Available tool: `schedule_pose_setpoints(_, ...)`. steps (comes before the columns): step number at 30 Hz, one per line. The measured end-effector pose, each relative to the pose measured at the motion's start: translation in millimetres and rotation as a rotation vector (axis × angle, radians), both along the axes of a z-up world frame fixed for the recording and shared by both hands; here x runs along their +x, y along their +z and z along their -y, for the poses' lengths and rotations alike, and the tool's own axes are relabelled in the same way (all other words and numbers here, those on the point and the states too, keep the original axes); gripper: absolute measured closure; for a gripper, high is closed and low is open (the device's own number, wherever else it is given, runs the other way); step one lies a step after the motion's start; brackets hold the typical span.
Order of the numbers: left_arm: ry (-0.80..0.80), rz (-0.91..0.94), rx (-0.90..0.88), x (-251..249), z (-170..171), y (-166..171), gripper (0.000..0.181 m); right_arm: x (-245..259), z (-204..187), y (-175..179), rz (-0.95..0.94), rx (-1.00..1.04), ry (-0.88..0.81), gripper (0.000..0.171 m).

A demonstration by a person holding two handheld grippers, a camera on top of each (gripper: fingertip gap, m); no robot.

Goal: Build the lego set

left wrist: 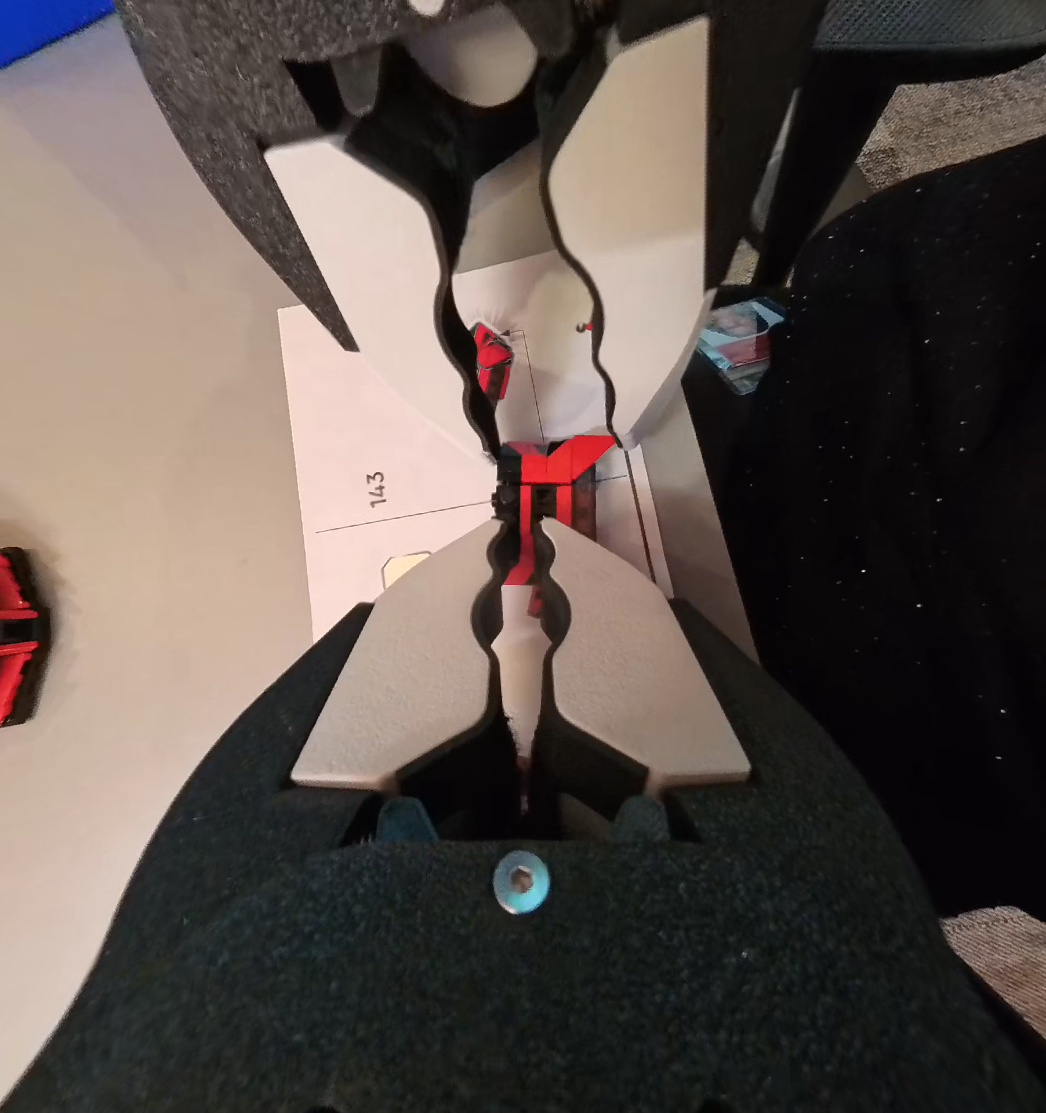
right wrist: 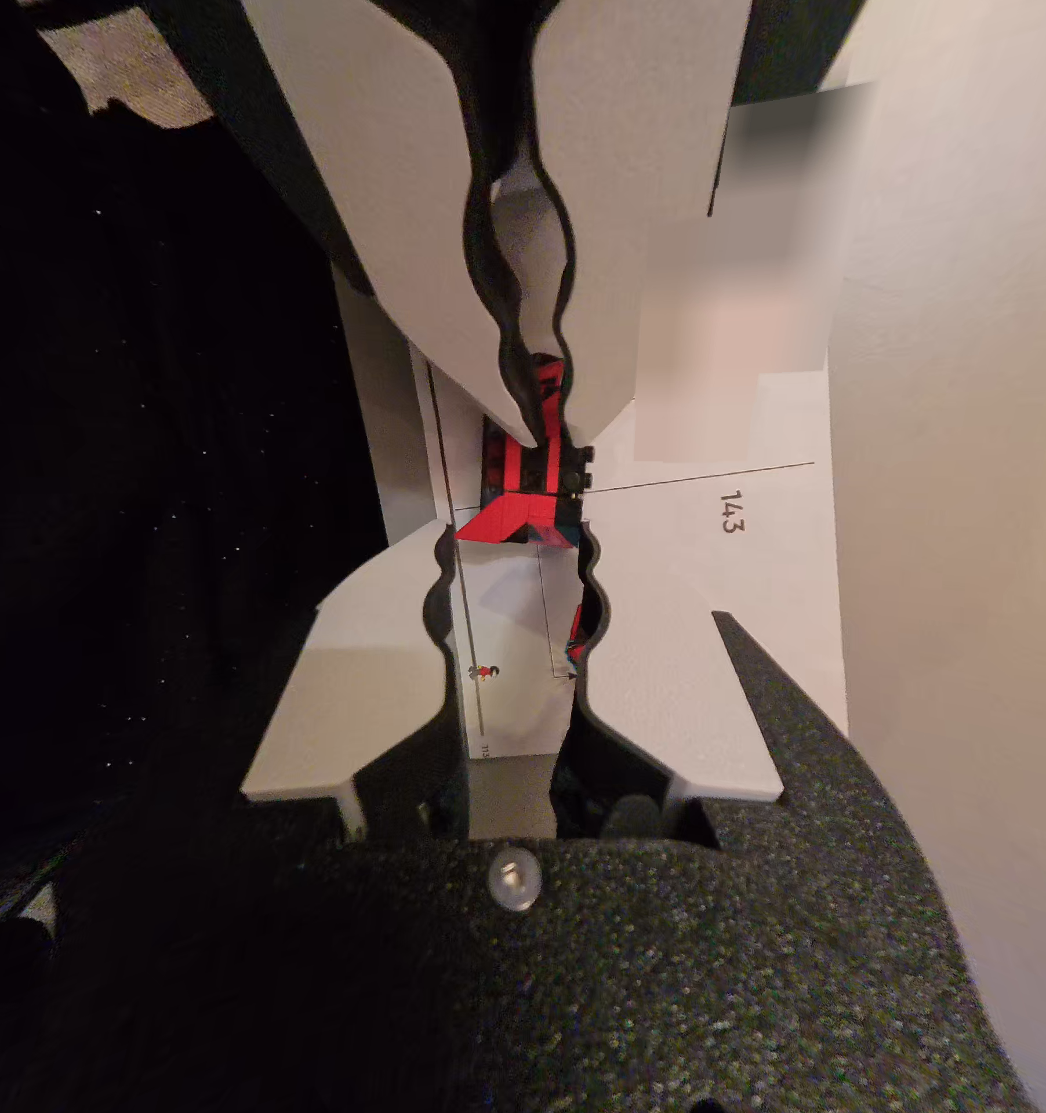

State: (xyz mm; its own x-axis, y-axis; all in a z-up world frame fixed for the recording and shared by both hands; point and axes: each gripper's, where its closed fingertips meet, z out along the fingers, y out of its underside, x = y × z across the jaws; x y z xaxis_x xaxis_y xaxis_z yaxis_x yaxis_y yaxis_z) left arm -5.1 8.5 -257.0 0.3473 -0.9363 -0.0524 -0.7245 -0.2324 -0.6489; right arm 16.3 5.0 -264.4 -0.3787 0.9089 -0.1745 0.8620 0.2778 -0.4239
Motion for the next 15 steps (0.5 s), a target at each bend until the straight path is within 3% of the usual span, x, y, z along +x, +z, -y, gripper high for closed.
schedule_pose_setpoints(15,-0.052,-0.011,-0.018,2.2,0.8,-0.4,0.176,-2.5,1.6,0.2,-0.119,-0.001,0.045,0.131)
